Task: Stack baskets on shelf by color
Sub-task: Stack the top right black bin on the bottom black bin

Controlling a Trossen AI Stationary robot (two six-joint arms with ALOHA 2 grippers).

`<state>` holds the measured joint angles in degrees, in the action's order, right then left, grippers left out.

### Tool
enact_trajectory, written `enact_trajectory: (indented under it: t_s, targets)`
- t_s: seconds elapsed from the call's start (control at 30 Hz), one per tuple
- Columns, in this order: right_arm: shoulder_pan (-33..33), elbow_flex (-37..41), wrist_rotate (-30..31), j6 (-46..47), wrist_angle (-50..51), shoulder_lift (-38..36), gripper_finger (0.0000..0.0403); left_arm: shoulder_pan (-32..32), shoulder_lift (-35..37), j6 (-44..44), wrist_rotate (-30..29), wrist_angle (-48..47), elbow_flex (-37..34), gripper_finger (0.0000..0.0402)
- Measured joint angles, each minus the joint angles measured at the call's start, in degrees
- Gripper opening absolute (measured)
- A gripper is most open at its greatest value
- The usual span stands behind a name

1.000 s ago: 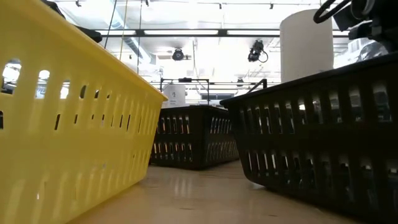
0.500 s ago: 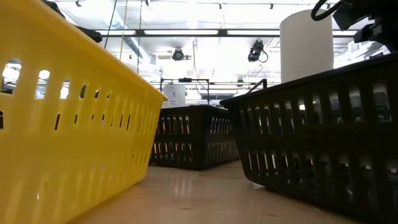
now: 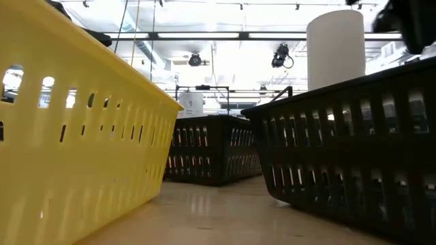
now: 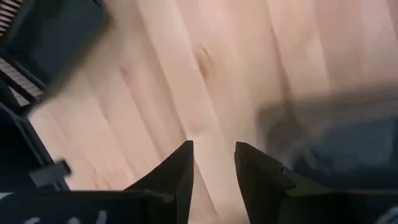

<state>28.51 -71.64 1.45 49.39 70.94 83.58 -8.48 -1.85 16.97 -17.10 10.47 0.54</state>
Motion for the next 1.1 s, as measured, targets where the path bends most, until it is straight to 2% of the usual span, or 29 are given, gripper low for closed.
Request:
enact_trajectory:
  t_s: [0.1, 0.33, 0.57, 0.73, 0.87, 1.1]
  targets:
    - [0.0, -3.98, 0.31, -4.87, -3.39, 6.37, 0.0122, -0.01, 0.0, 0.01, 0.0, 0.0, -0.02, 0.0039]
    - [-0.61, -20.65, 2.39, -16.33, -1.06, 23.3, 0.0122, 0.01, 0.0, 0.02, 0.0, 0.01, -0.02, 0.003]
    - [-2.71, -33.14, 4.64, -23.21, -1.23, 32.85, 0.0127, 0.01, 0.0, 0.01, 0.01, -0.01, -0.01, 0.0032]
    - [-3.74, -35.1, 7.27, -28.26, -2.58, 36.55, 0.0135, 0.01, 0.0, 0.0, 0.01, 0.0, -0.02, 0.0038]
    - [-5.99, -35.12, 11.27, -21.85, -1.65, 38.31, 0.014, -0.01, 0.0, 0.0, 0.02, 0.01, -0.02, 0.0036]
    - [-11.68, -35.16, 10.93, -19.98, -1.05, 38.21, 0.014, 0.01, 0.0, 0.0, 0.0, 0.02, -0.01, 0.003]
